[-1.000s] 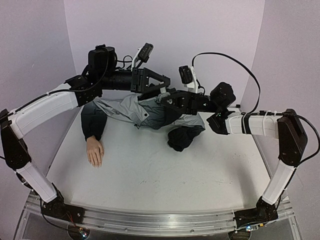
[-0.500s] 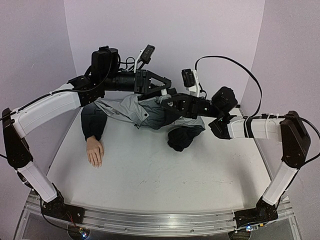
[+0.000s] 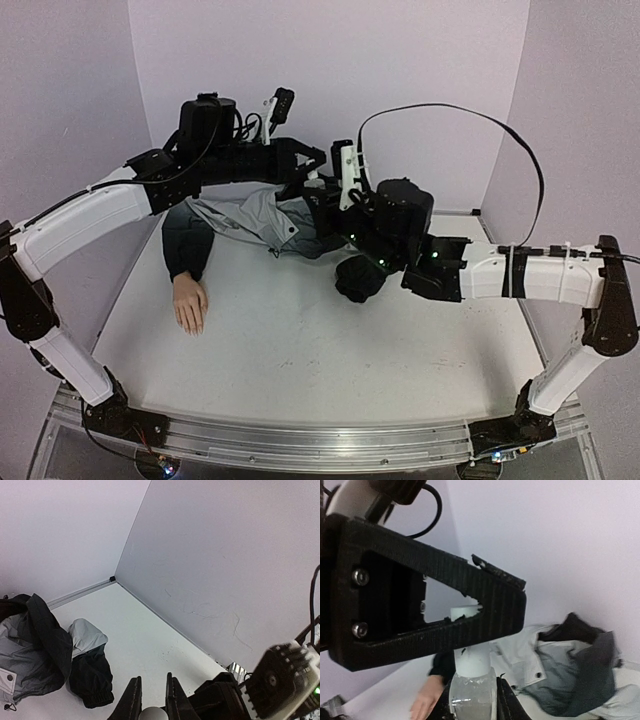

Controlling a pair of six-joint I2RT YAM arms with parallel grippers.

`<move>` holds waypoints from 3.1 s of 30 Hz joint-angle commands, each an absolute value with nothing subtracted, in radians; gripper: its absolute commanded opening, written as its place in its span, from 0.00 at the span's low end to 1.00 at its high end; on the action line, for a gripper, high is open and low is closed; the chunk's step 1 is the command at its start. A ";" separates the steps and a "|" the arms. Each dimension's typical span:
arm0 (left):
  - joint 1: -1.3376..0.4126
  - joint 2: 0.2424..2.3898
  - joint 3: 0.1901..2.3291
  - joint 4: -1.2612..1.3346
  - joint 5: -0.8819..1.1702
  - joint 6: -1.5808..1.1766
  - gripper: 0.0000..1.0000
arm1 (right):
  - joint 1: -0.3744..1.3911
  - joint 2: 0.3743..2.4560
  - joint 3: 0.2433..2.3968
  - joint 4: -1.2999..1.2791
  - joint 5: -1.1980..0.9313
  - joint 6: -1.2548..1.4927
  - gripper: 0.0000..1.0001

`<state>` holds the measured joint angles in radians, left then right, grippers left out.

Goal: Paint the nails

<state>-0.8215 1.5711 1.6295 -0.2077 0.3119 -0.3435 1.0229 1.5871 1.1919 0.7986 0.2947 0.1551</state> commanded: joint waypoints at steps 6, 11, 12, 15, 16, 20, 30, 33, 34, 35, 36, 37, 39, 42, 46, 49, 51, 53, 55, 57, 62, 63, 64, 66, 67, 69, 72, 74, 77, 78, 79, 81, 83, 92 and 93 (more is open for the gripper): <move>-0.860 1.537 1.635 -0.298 0.326 -0.366 0.03 | 1.028 1.604 1.266 0.901 0.447 -0.125 0.00; -0.854 1.506 1.628 -0.292 0.350 -0.351 0.60 | 0.909 1.565 1.254 0.810 -0.053 -0.030 0.00; -0.852 1.497 1.623 -0.288 0.355 -0.357 0.69 | 0.873 1.559 1.255 0.790 -0.220 -0.012 0.00; -0.848 1.473 1.596 -0.264 0.383 -0.376 0.83 | 0.779 1.545 1.251 0.775 -0.573 0.104 0.00; -0.844 1.463 1.580 -0.248 0.395 -0.383 0.86 | 0.753 1.543 1.250 0.775 -0.656 0.131 0.00; -0.825 1.420 1.510 -0.184 0.430 -0.406 0.92 | 0.687 1.564 1.272 0.813 -0.951 0.272 0.00; -0.810 1.467 1.533 -0.077 0.643 -0.438 0.72 | 0.684 1.618 1.275 1.061 -1.099 0.529 0.00; -0.813 1.483 1.548 -0.071 0.651 -0.440 0.65 | 0.684 1.625 1.277 1.075 -1.098 0.543 0.00; -0.815 1.488 1.554 -0.069 0.654 -0.441 0.59 | 0.685 1.628 1.278 1.075 -1.098 0.545 0.00; -0.817 1.496 1.561 -0.067 0.663 -0.442 0.56 | 0.684 1.630 1.277 1.075 -1.099 0.544 0.00; -0.820 1.504 1.576 -0.067 0.675 -0.440 0.54 | 0.684 1.633 1.275 1.075 -1.101 0.543 0.00; -0.821 1.509 1.584 -0.067 0.682 -0.440 0.52 | 0.684 1.631 1.274 1.075 -1.101 0.542 0.00; -0.824 1.511 1.589 -0.067 0.682 -0.434 0.51 | 0.685 1.626 1.268 1.074 -1.103 0.537 0.00; -0.825 1.511 1.588 -0.067 0.677 -0.427 0.47 | 0.684 1.623 1.264 1.074 -1.104 0.533 0.00; -0.825 1.517 1.589 -0.067 0.673 -0.426 0.38 | 0.684 1.621 1.261 1.073 -1.101 0.527 0.00; -0.825 1.515 1.584 -0.067 0.660 -0.425 0.31 | 0.684 1.617 1.257 1.067 -1.089 0.510 0.00; -0.825 1.514 1.582 -0.068 0.647 -0.425 0.24 | 0.685 1.615 1.258 1.052 -1.080 0.492 0.00; -0.825 1.510 1.577 -0.069 0.627 -0.426 0.15 | 0.684 1.609 1.263 1.006 -1.042 0.450 0.00; -0.825 1.508 1.571 -0.069 0.606 -0.427 0.06 | 0.684 1.594 1.266 0.920 -0.955 0.380 0.00; -0.825 1.507 1.563 -0.071 0.580 -0.431 0.00 | 0.692 1.554 1.254 0.826 -0.711 0.304 0.00; -0.825 1.506 1.537 -0.097 0.479 -0.445 0.00 | 0.954 1.490 1.209 0.803 0.584 0.005 0.00; -0.825 1.508 1.538 -0.110 0.460 -0.446 0.00 | 1.002 1.508 1.198 0.893 0.726 -0.073 0.00; -0.825 1.513 1.541 -0.125 0.442 -0.446 0.00 | 1.036 1.531 1.202 0.953 0.809 -0.150 0.00; -0.825 1.525 1.561 -0.170 0.415 -0.442 0.00 | 1.054 1.578 1.256 0.968 0.840 -0.215 0.00; -0.825 1.532 1.576 -0.200 0.400 -0.438 0.00 | 1.055 1.593 1.284 0.950 0.804 -0.219 0.00; -0.825 1.539 1.594 -0.239 0.389 -0.430 0.00 | 1.055 1.606 1.307 0.922 0.656 -0.215 0.00; -0.825 1.529 1.582 -0.244 0.389 -0.428 0.04 | 1.050 1.611 1.307 0.893 0.442 -0.213 0.00; -0.824 1.518 1.575 -0.244 0.391 -0.421 0.21 | 1.031 1.602 1.301 0.855 0.307 -0.193 0.00; -0.818 1.494 1.560 -0.242 0.395 -0.413 0.39 | 0.959 1.574 1.277 0.798 0.013 -0.116 0.00; -0.812 1.488 1.557 -0.238 0.401 -0.413 0.45 | 0.927 1.564 1.270 0.777 -0.128 -0.085 0.00; -0.806 1.485 1.556 -0.236 0.412 -0.414 0.49 | 0.900 1.559 1.261 0.771 -0.215 -0.059 0.00; -0.783 1.481 1.553 -0.223 0.448 -0.428 0.59 | 0.852 1.551 1.243 0.758 -0.346 -0.020 0.00; -0.756 1.477 1.550 -0.210 0.492 -0.451 0.69 | 0.784 1.542 1.224 0.757 -0.499 0.053 0.00; -0.729 1.481 1.514 -0.063 0.659 -0.507 0.82 | 0.676 1.618 1.261 0.881 -1.052 0.333 0.00; -0.729 1.490 1.520 -0.050 0.684 -0.512 0.80 | 0.676 1.628 1.265 0.897 -1.067 0.355 0.00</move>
